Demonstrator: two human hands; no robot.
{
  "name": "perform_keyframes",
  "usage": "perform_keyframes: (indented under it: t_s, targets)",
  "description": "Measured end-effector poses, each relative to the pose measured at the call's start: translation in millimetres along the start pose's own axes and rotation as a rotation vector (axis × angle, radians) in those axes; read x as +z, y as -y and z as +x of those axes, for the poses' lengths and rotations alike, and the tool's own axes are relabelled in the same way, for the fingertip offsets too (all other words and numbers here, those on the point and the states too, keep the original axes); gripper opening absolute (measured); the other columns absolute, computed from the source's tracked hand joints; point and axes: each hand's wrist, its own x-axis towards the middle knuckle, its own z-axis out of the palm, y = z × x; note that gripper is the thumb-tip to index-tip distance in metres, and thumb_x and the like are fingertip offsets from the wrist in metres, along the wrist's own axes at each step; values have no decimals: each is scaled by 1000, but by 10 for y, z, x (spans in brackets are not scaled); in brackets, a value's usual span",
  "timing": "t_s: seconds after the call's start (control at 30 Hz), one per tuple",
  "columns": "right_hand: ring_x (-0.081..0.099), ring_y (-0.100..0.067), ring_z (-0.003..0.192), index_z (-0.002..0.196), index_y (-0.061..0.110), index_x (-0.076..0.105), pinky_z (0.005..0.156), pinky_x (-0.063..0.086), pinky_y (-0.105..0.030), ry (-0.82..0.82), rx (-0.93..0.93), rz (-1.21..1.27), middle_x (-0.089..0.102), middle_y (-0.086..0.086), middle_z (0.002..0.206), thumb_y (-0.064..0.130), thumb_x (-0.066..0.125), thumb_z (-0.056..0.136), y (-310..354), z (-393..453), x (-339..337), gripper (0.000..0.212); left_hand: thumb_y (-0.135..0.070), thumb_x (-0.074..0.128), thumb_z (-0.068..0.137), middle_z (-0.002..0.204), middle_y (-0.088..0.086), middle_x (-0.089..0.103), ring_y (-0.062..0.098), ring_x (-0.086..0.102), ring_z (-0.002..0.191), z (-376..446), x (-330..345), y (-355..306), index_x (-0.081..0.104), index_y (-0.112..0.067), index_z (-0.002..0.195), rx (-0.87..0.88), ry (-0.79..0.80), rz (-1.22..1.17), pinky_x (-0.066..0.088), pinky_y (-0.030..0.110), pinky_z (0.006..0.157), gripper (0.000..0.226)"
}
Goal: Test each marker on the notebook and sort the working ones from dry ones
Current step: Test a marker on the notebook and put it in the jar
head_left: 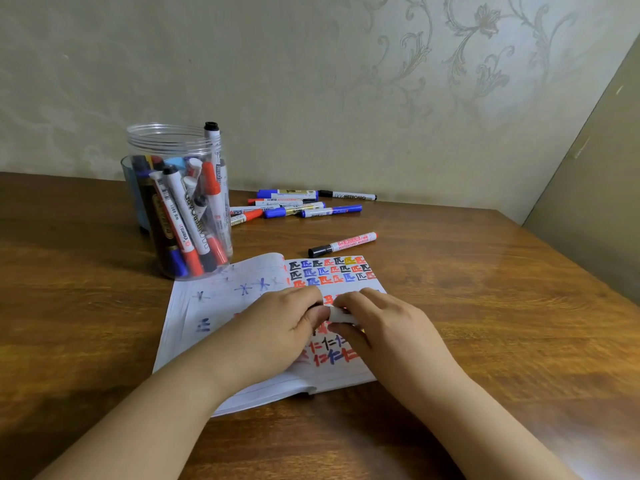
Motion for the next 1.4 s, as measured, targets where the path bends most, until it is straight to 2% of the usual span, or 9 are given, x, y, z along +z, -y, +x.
perform_keyframes:
  t_s: [0.1, 0.33, 0.63, 0.8, 0.93, 1.07, 1.17, 1.23, 1.4]
  targets:
    - [59, -12, 64, 95, 19, 63, 51, 43, -22, -6, -86, -92, 61, 6, 78, 29, 42, 84, 31, 15, 34, 26, -32, 38, 96, 96, -7, 56, 5, 51, 89, 2, 15, 10, 55, -20, 100, 19, -18, 3, 42, 26, 80, 22]
    - [51, -11, 53, 81, 16, 59, 44, 31, -19, 39, -185, -178, 54, 3, 70, 17, 83, 60, 11, -26, 118, 32, -32, 37, 97, 105, -7, 57, 7, 53, 96, -33, 39, 19, 50, -20, 105, 35, 88, 42, 44, 32, 85, 19]
    - [51, -14, 44, 80, 17, 56, 38, 27, -22, 54, -209, -116, 59, 3, 66, 22, 66, 71, 46, -43, 140, 15, -27, 38, 97, 107, -8, 59, 3, 49, 93, -20, -19, 62, 54, -23, 105, 72, 175, 46, 39, 21, 83, 18]
    - [54, -14, 47, 82, 18, 55, 42, 24, -20, 128, -151, -25, 61, 4, 69, 25, 57, 78, 58, -31, 77, 8, -31, 40, 96, 100, -3, 61, 9, 53, 91, -16, -17, 66, 56, -17, 101, 42, 198, 65, 42, 31, 83, 22]
    - [62, -16, 71, 110, 22, 64, 51, 42, -26, 228, -10, 184, 64, 4, 89, 41, 34, 89, 5, 2, -26, 41, -40, 45, 92, 88, -14, 55, 0, 51, 83, -29, -16, 8, 54, -27, 91, 25, 89, 20, 42, 21, 72, 16]
    - [59, -10, 55, 108, 27, 68, 39, 32, -19, 149, -24, -13, 55, 9, 75, 44, 37, 88, -1, 13, -22, 40, -44, 50, 88, 97, -20, 50, -3, 49, 87, -57, -16, -24, 49, -29, 102, 18, 20, 11, 42, 18, 75, 20]
    - [64, -14, 69, 118, 22, 64, 48, 39, -22, 186, 8, 55, 62, 6, 86, 50, 38, 89, 0, 24, -42, 48, -43, 49, 89, 94, -19, 50, -3, 48, 86, -58, -27, -29, 52, -30, 103, 26, 78, 30, 43, 22, 77, 20]
    - [64, -15, 66, 106, 19, 68, 47, 44, -25, 108, 15, 97, 65, 5, 82, 53, 39, 85, -6, 22, -65, 50, -41, 45, 92, 87, -19, 49, -3, 48, 82, -47, -27, -20, 50, -30, 96, 29, 99, 36, 40, 17, 71, 13]
    - [62, -11, 63, 96, 19, 63, 47, 45, -20, 96, -53, -14, 64, 6, 79, 36, 45, 84, 42, -18, 19, 27, -36, 37, 96, 88, -19, 48, 0, 47, 85, -20, -15, -2, 51, -27, 98, -3, 70, 10, 35, 10, 69, 16]
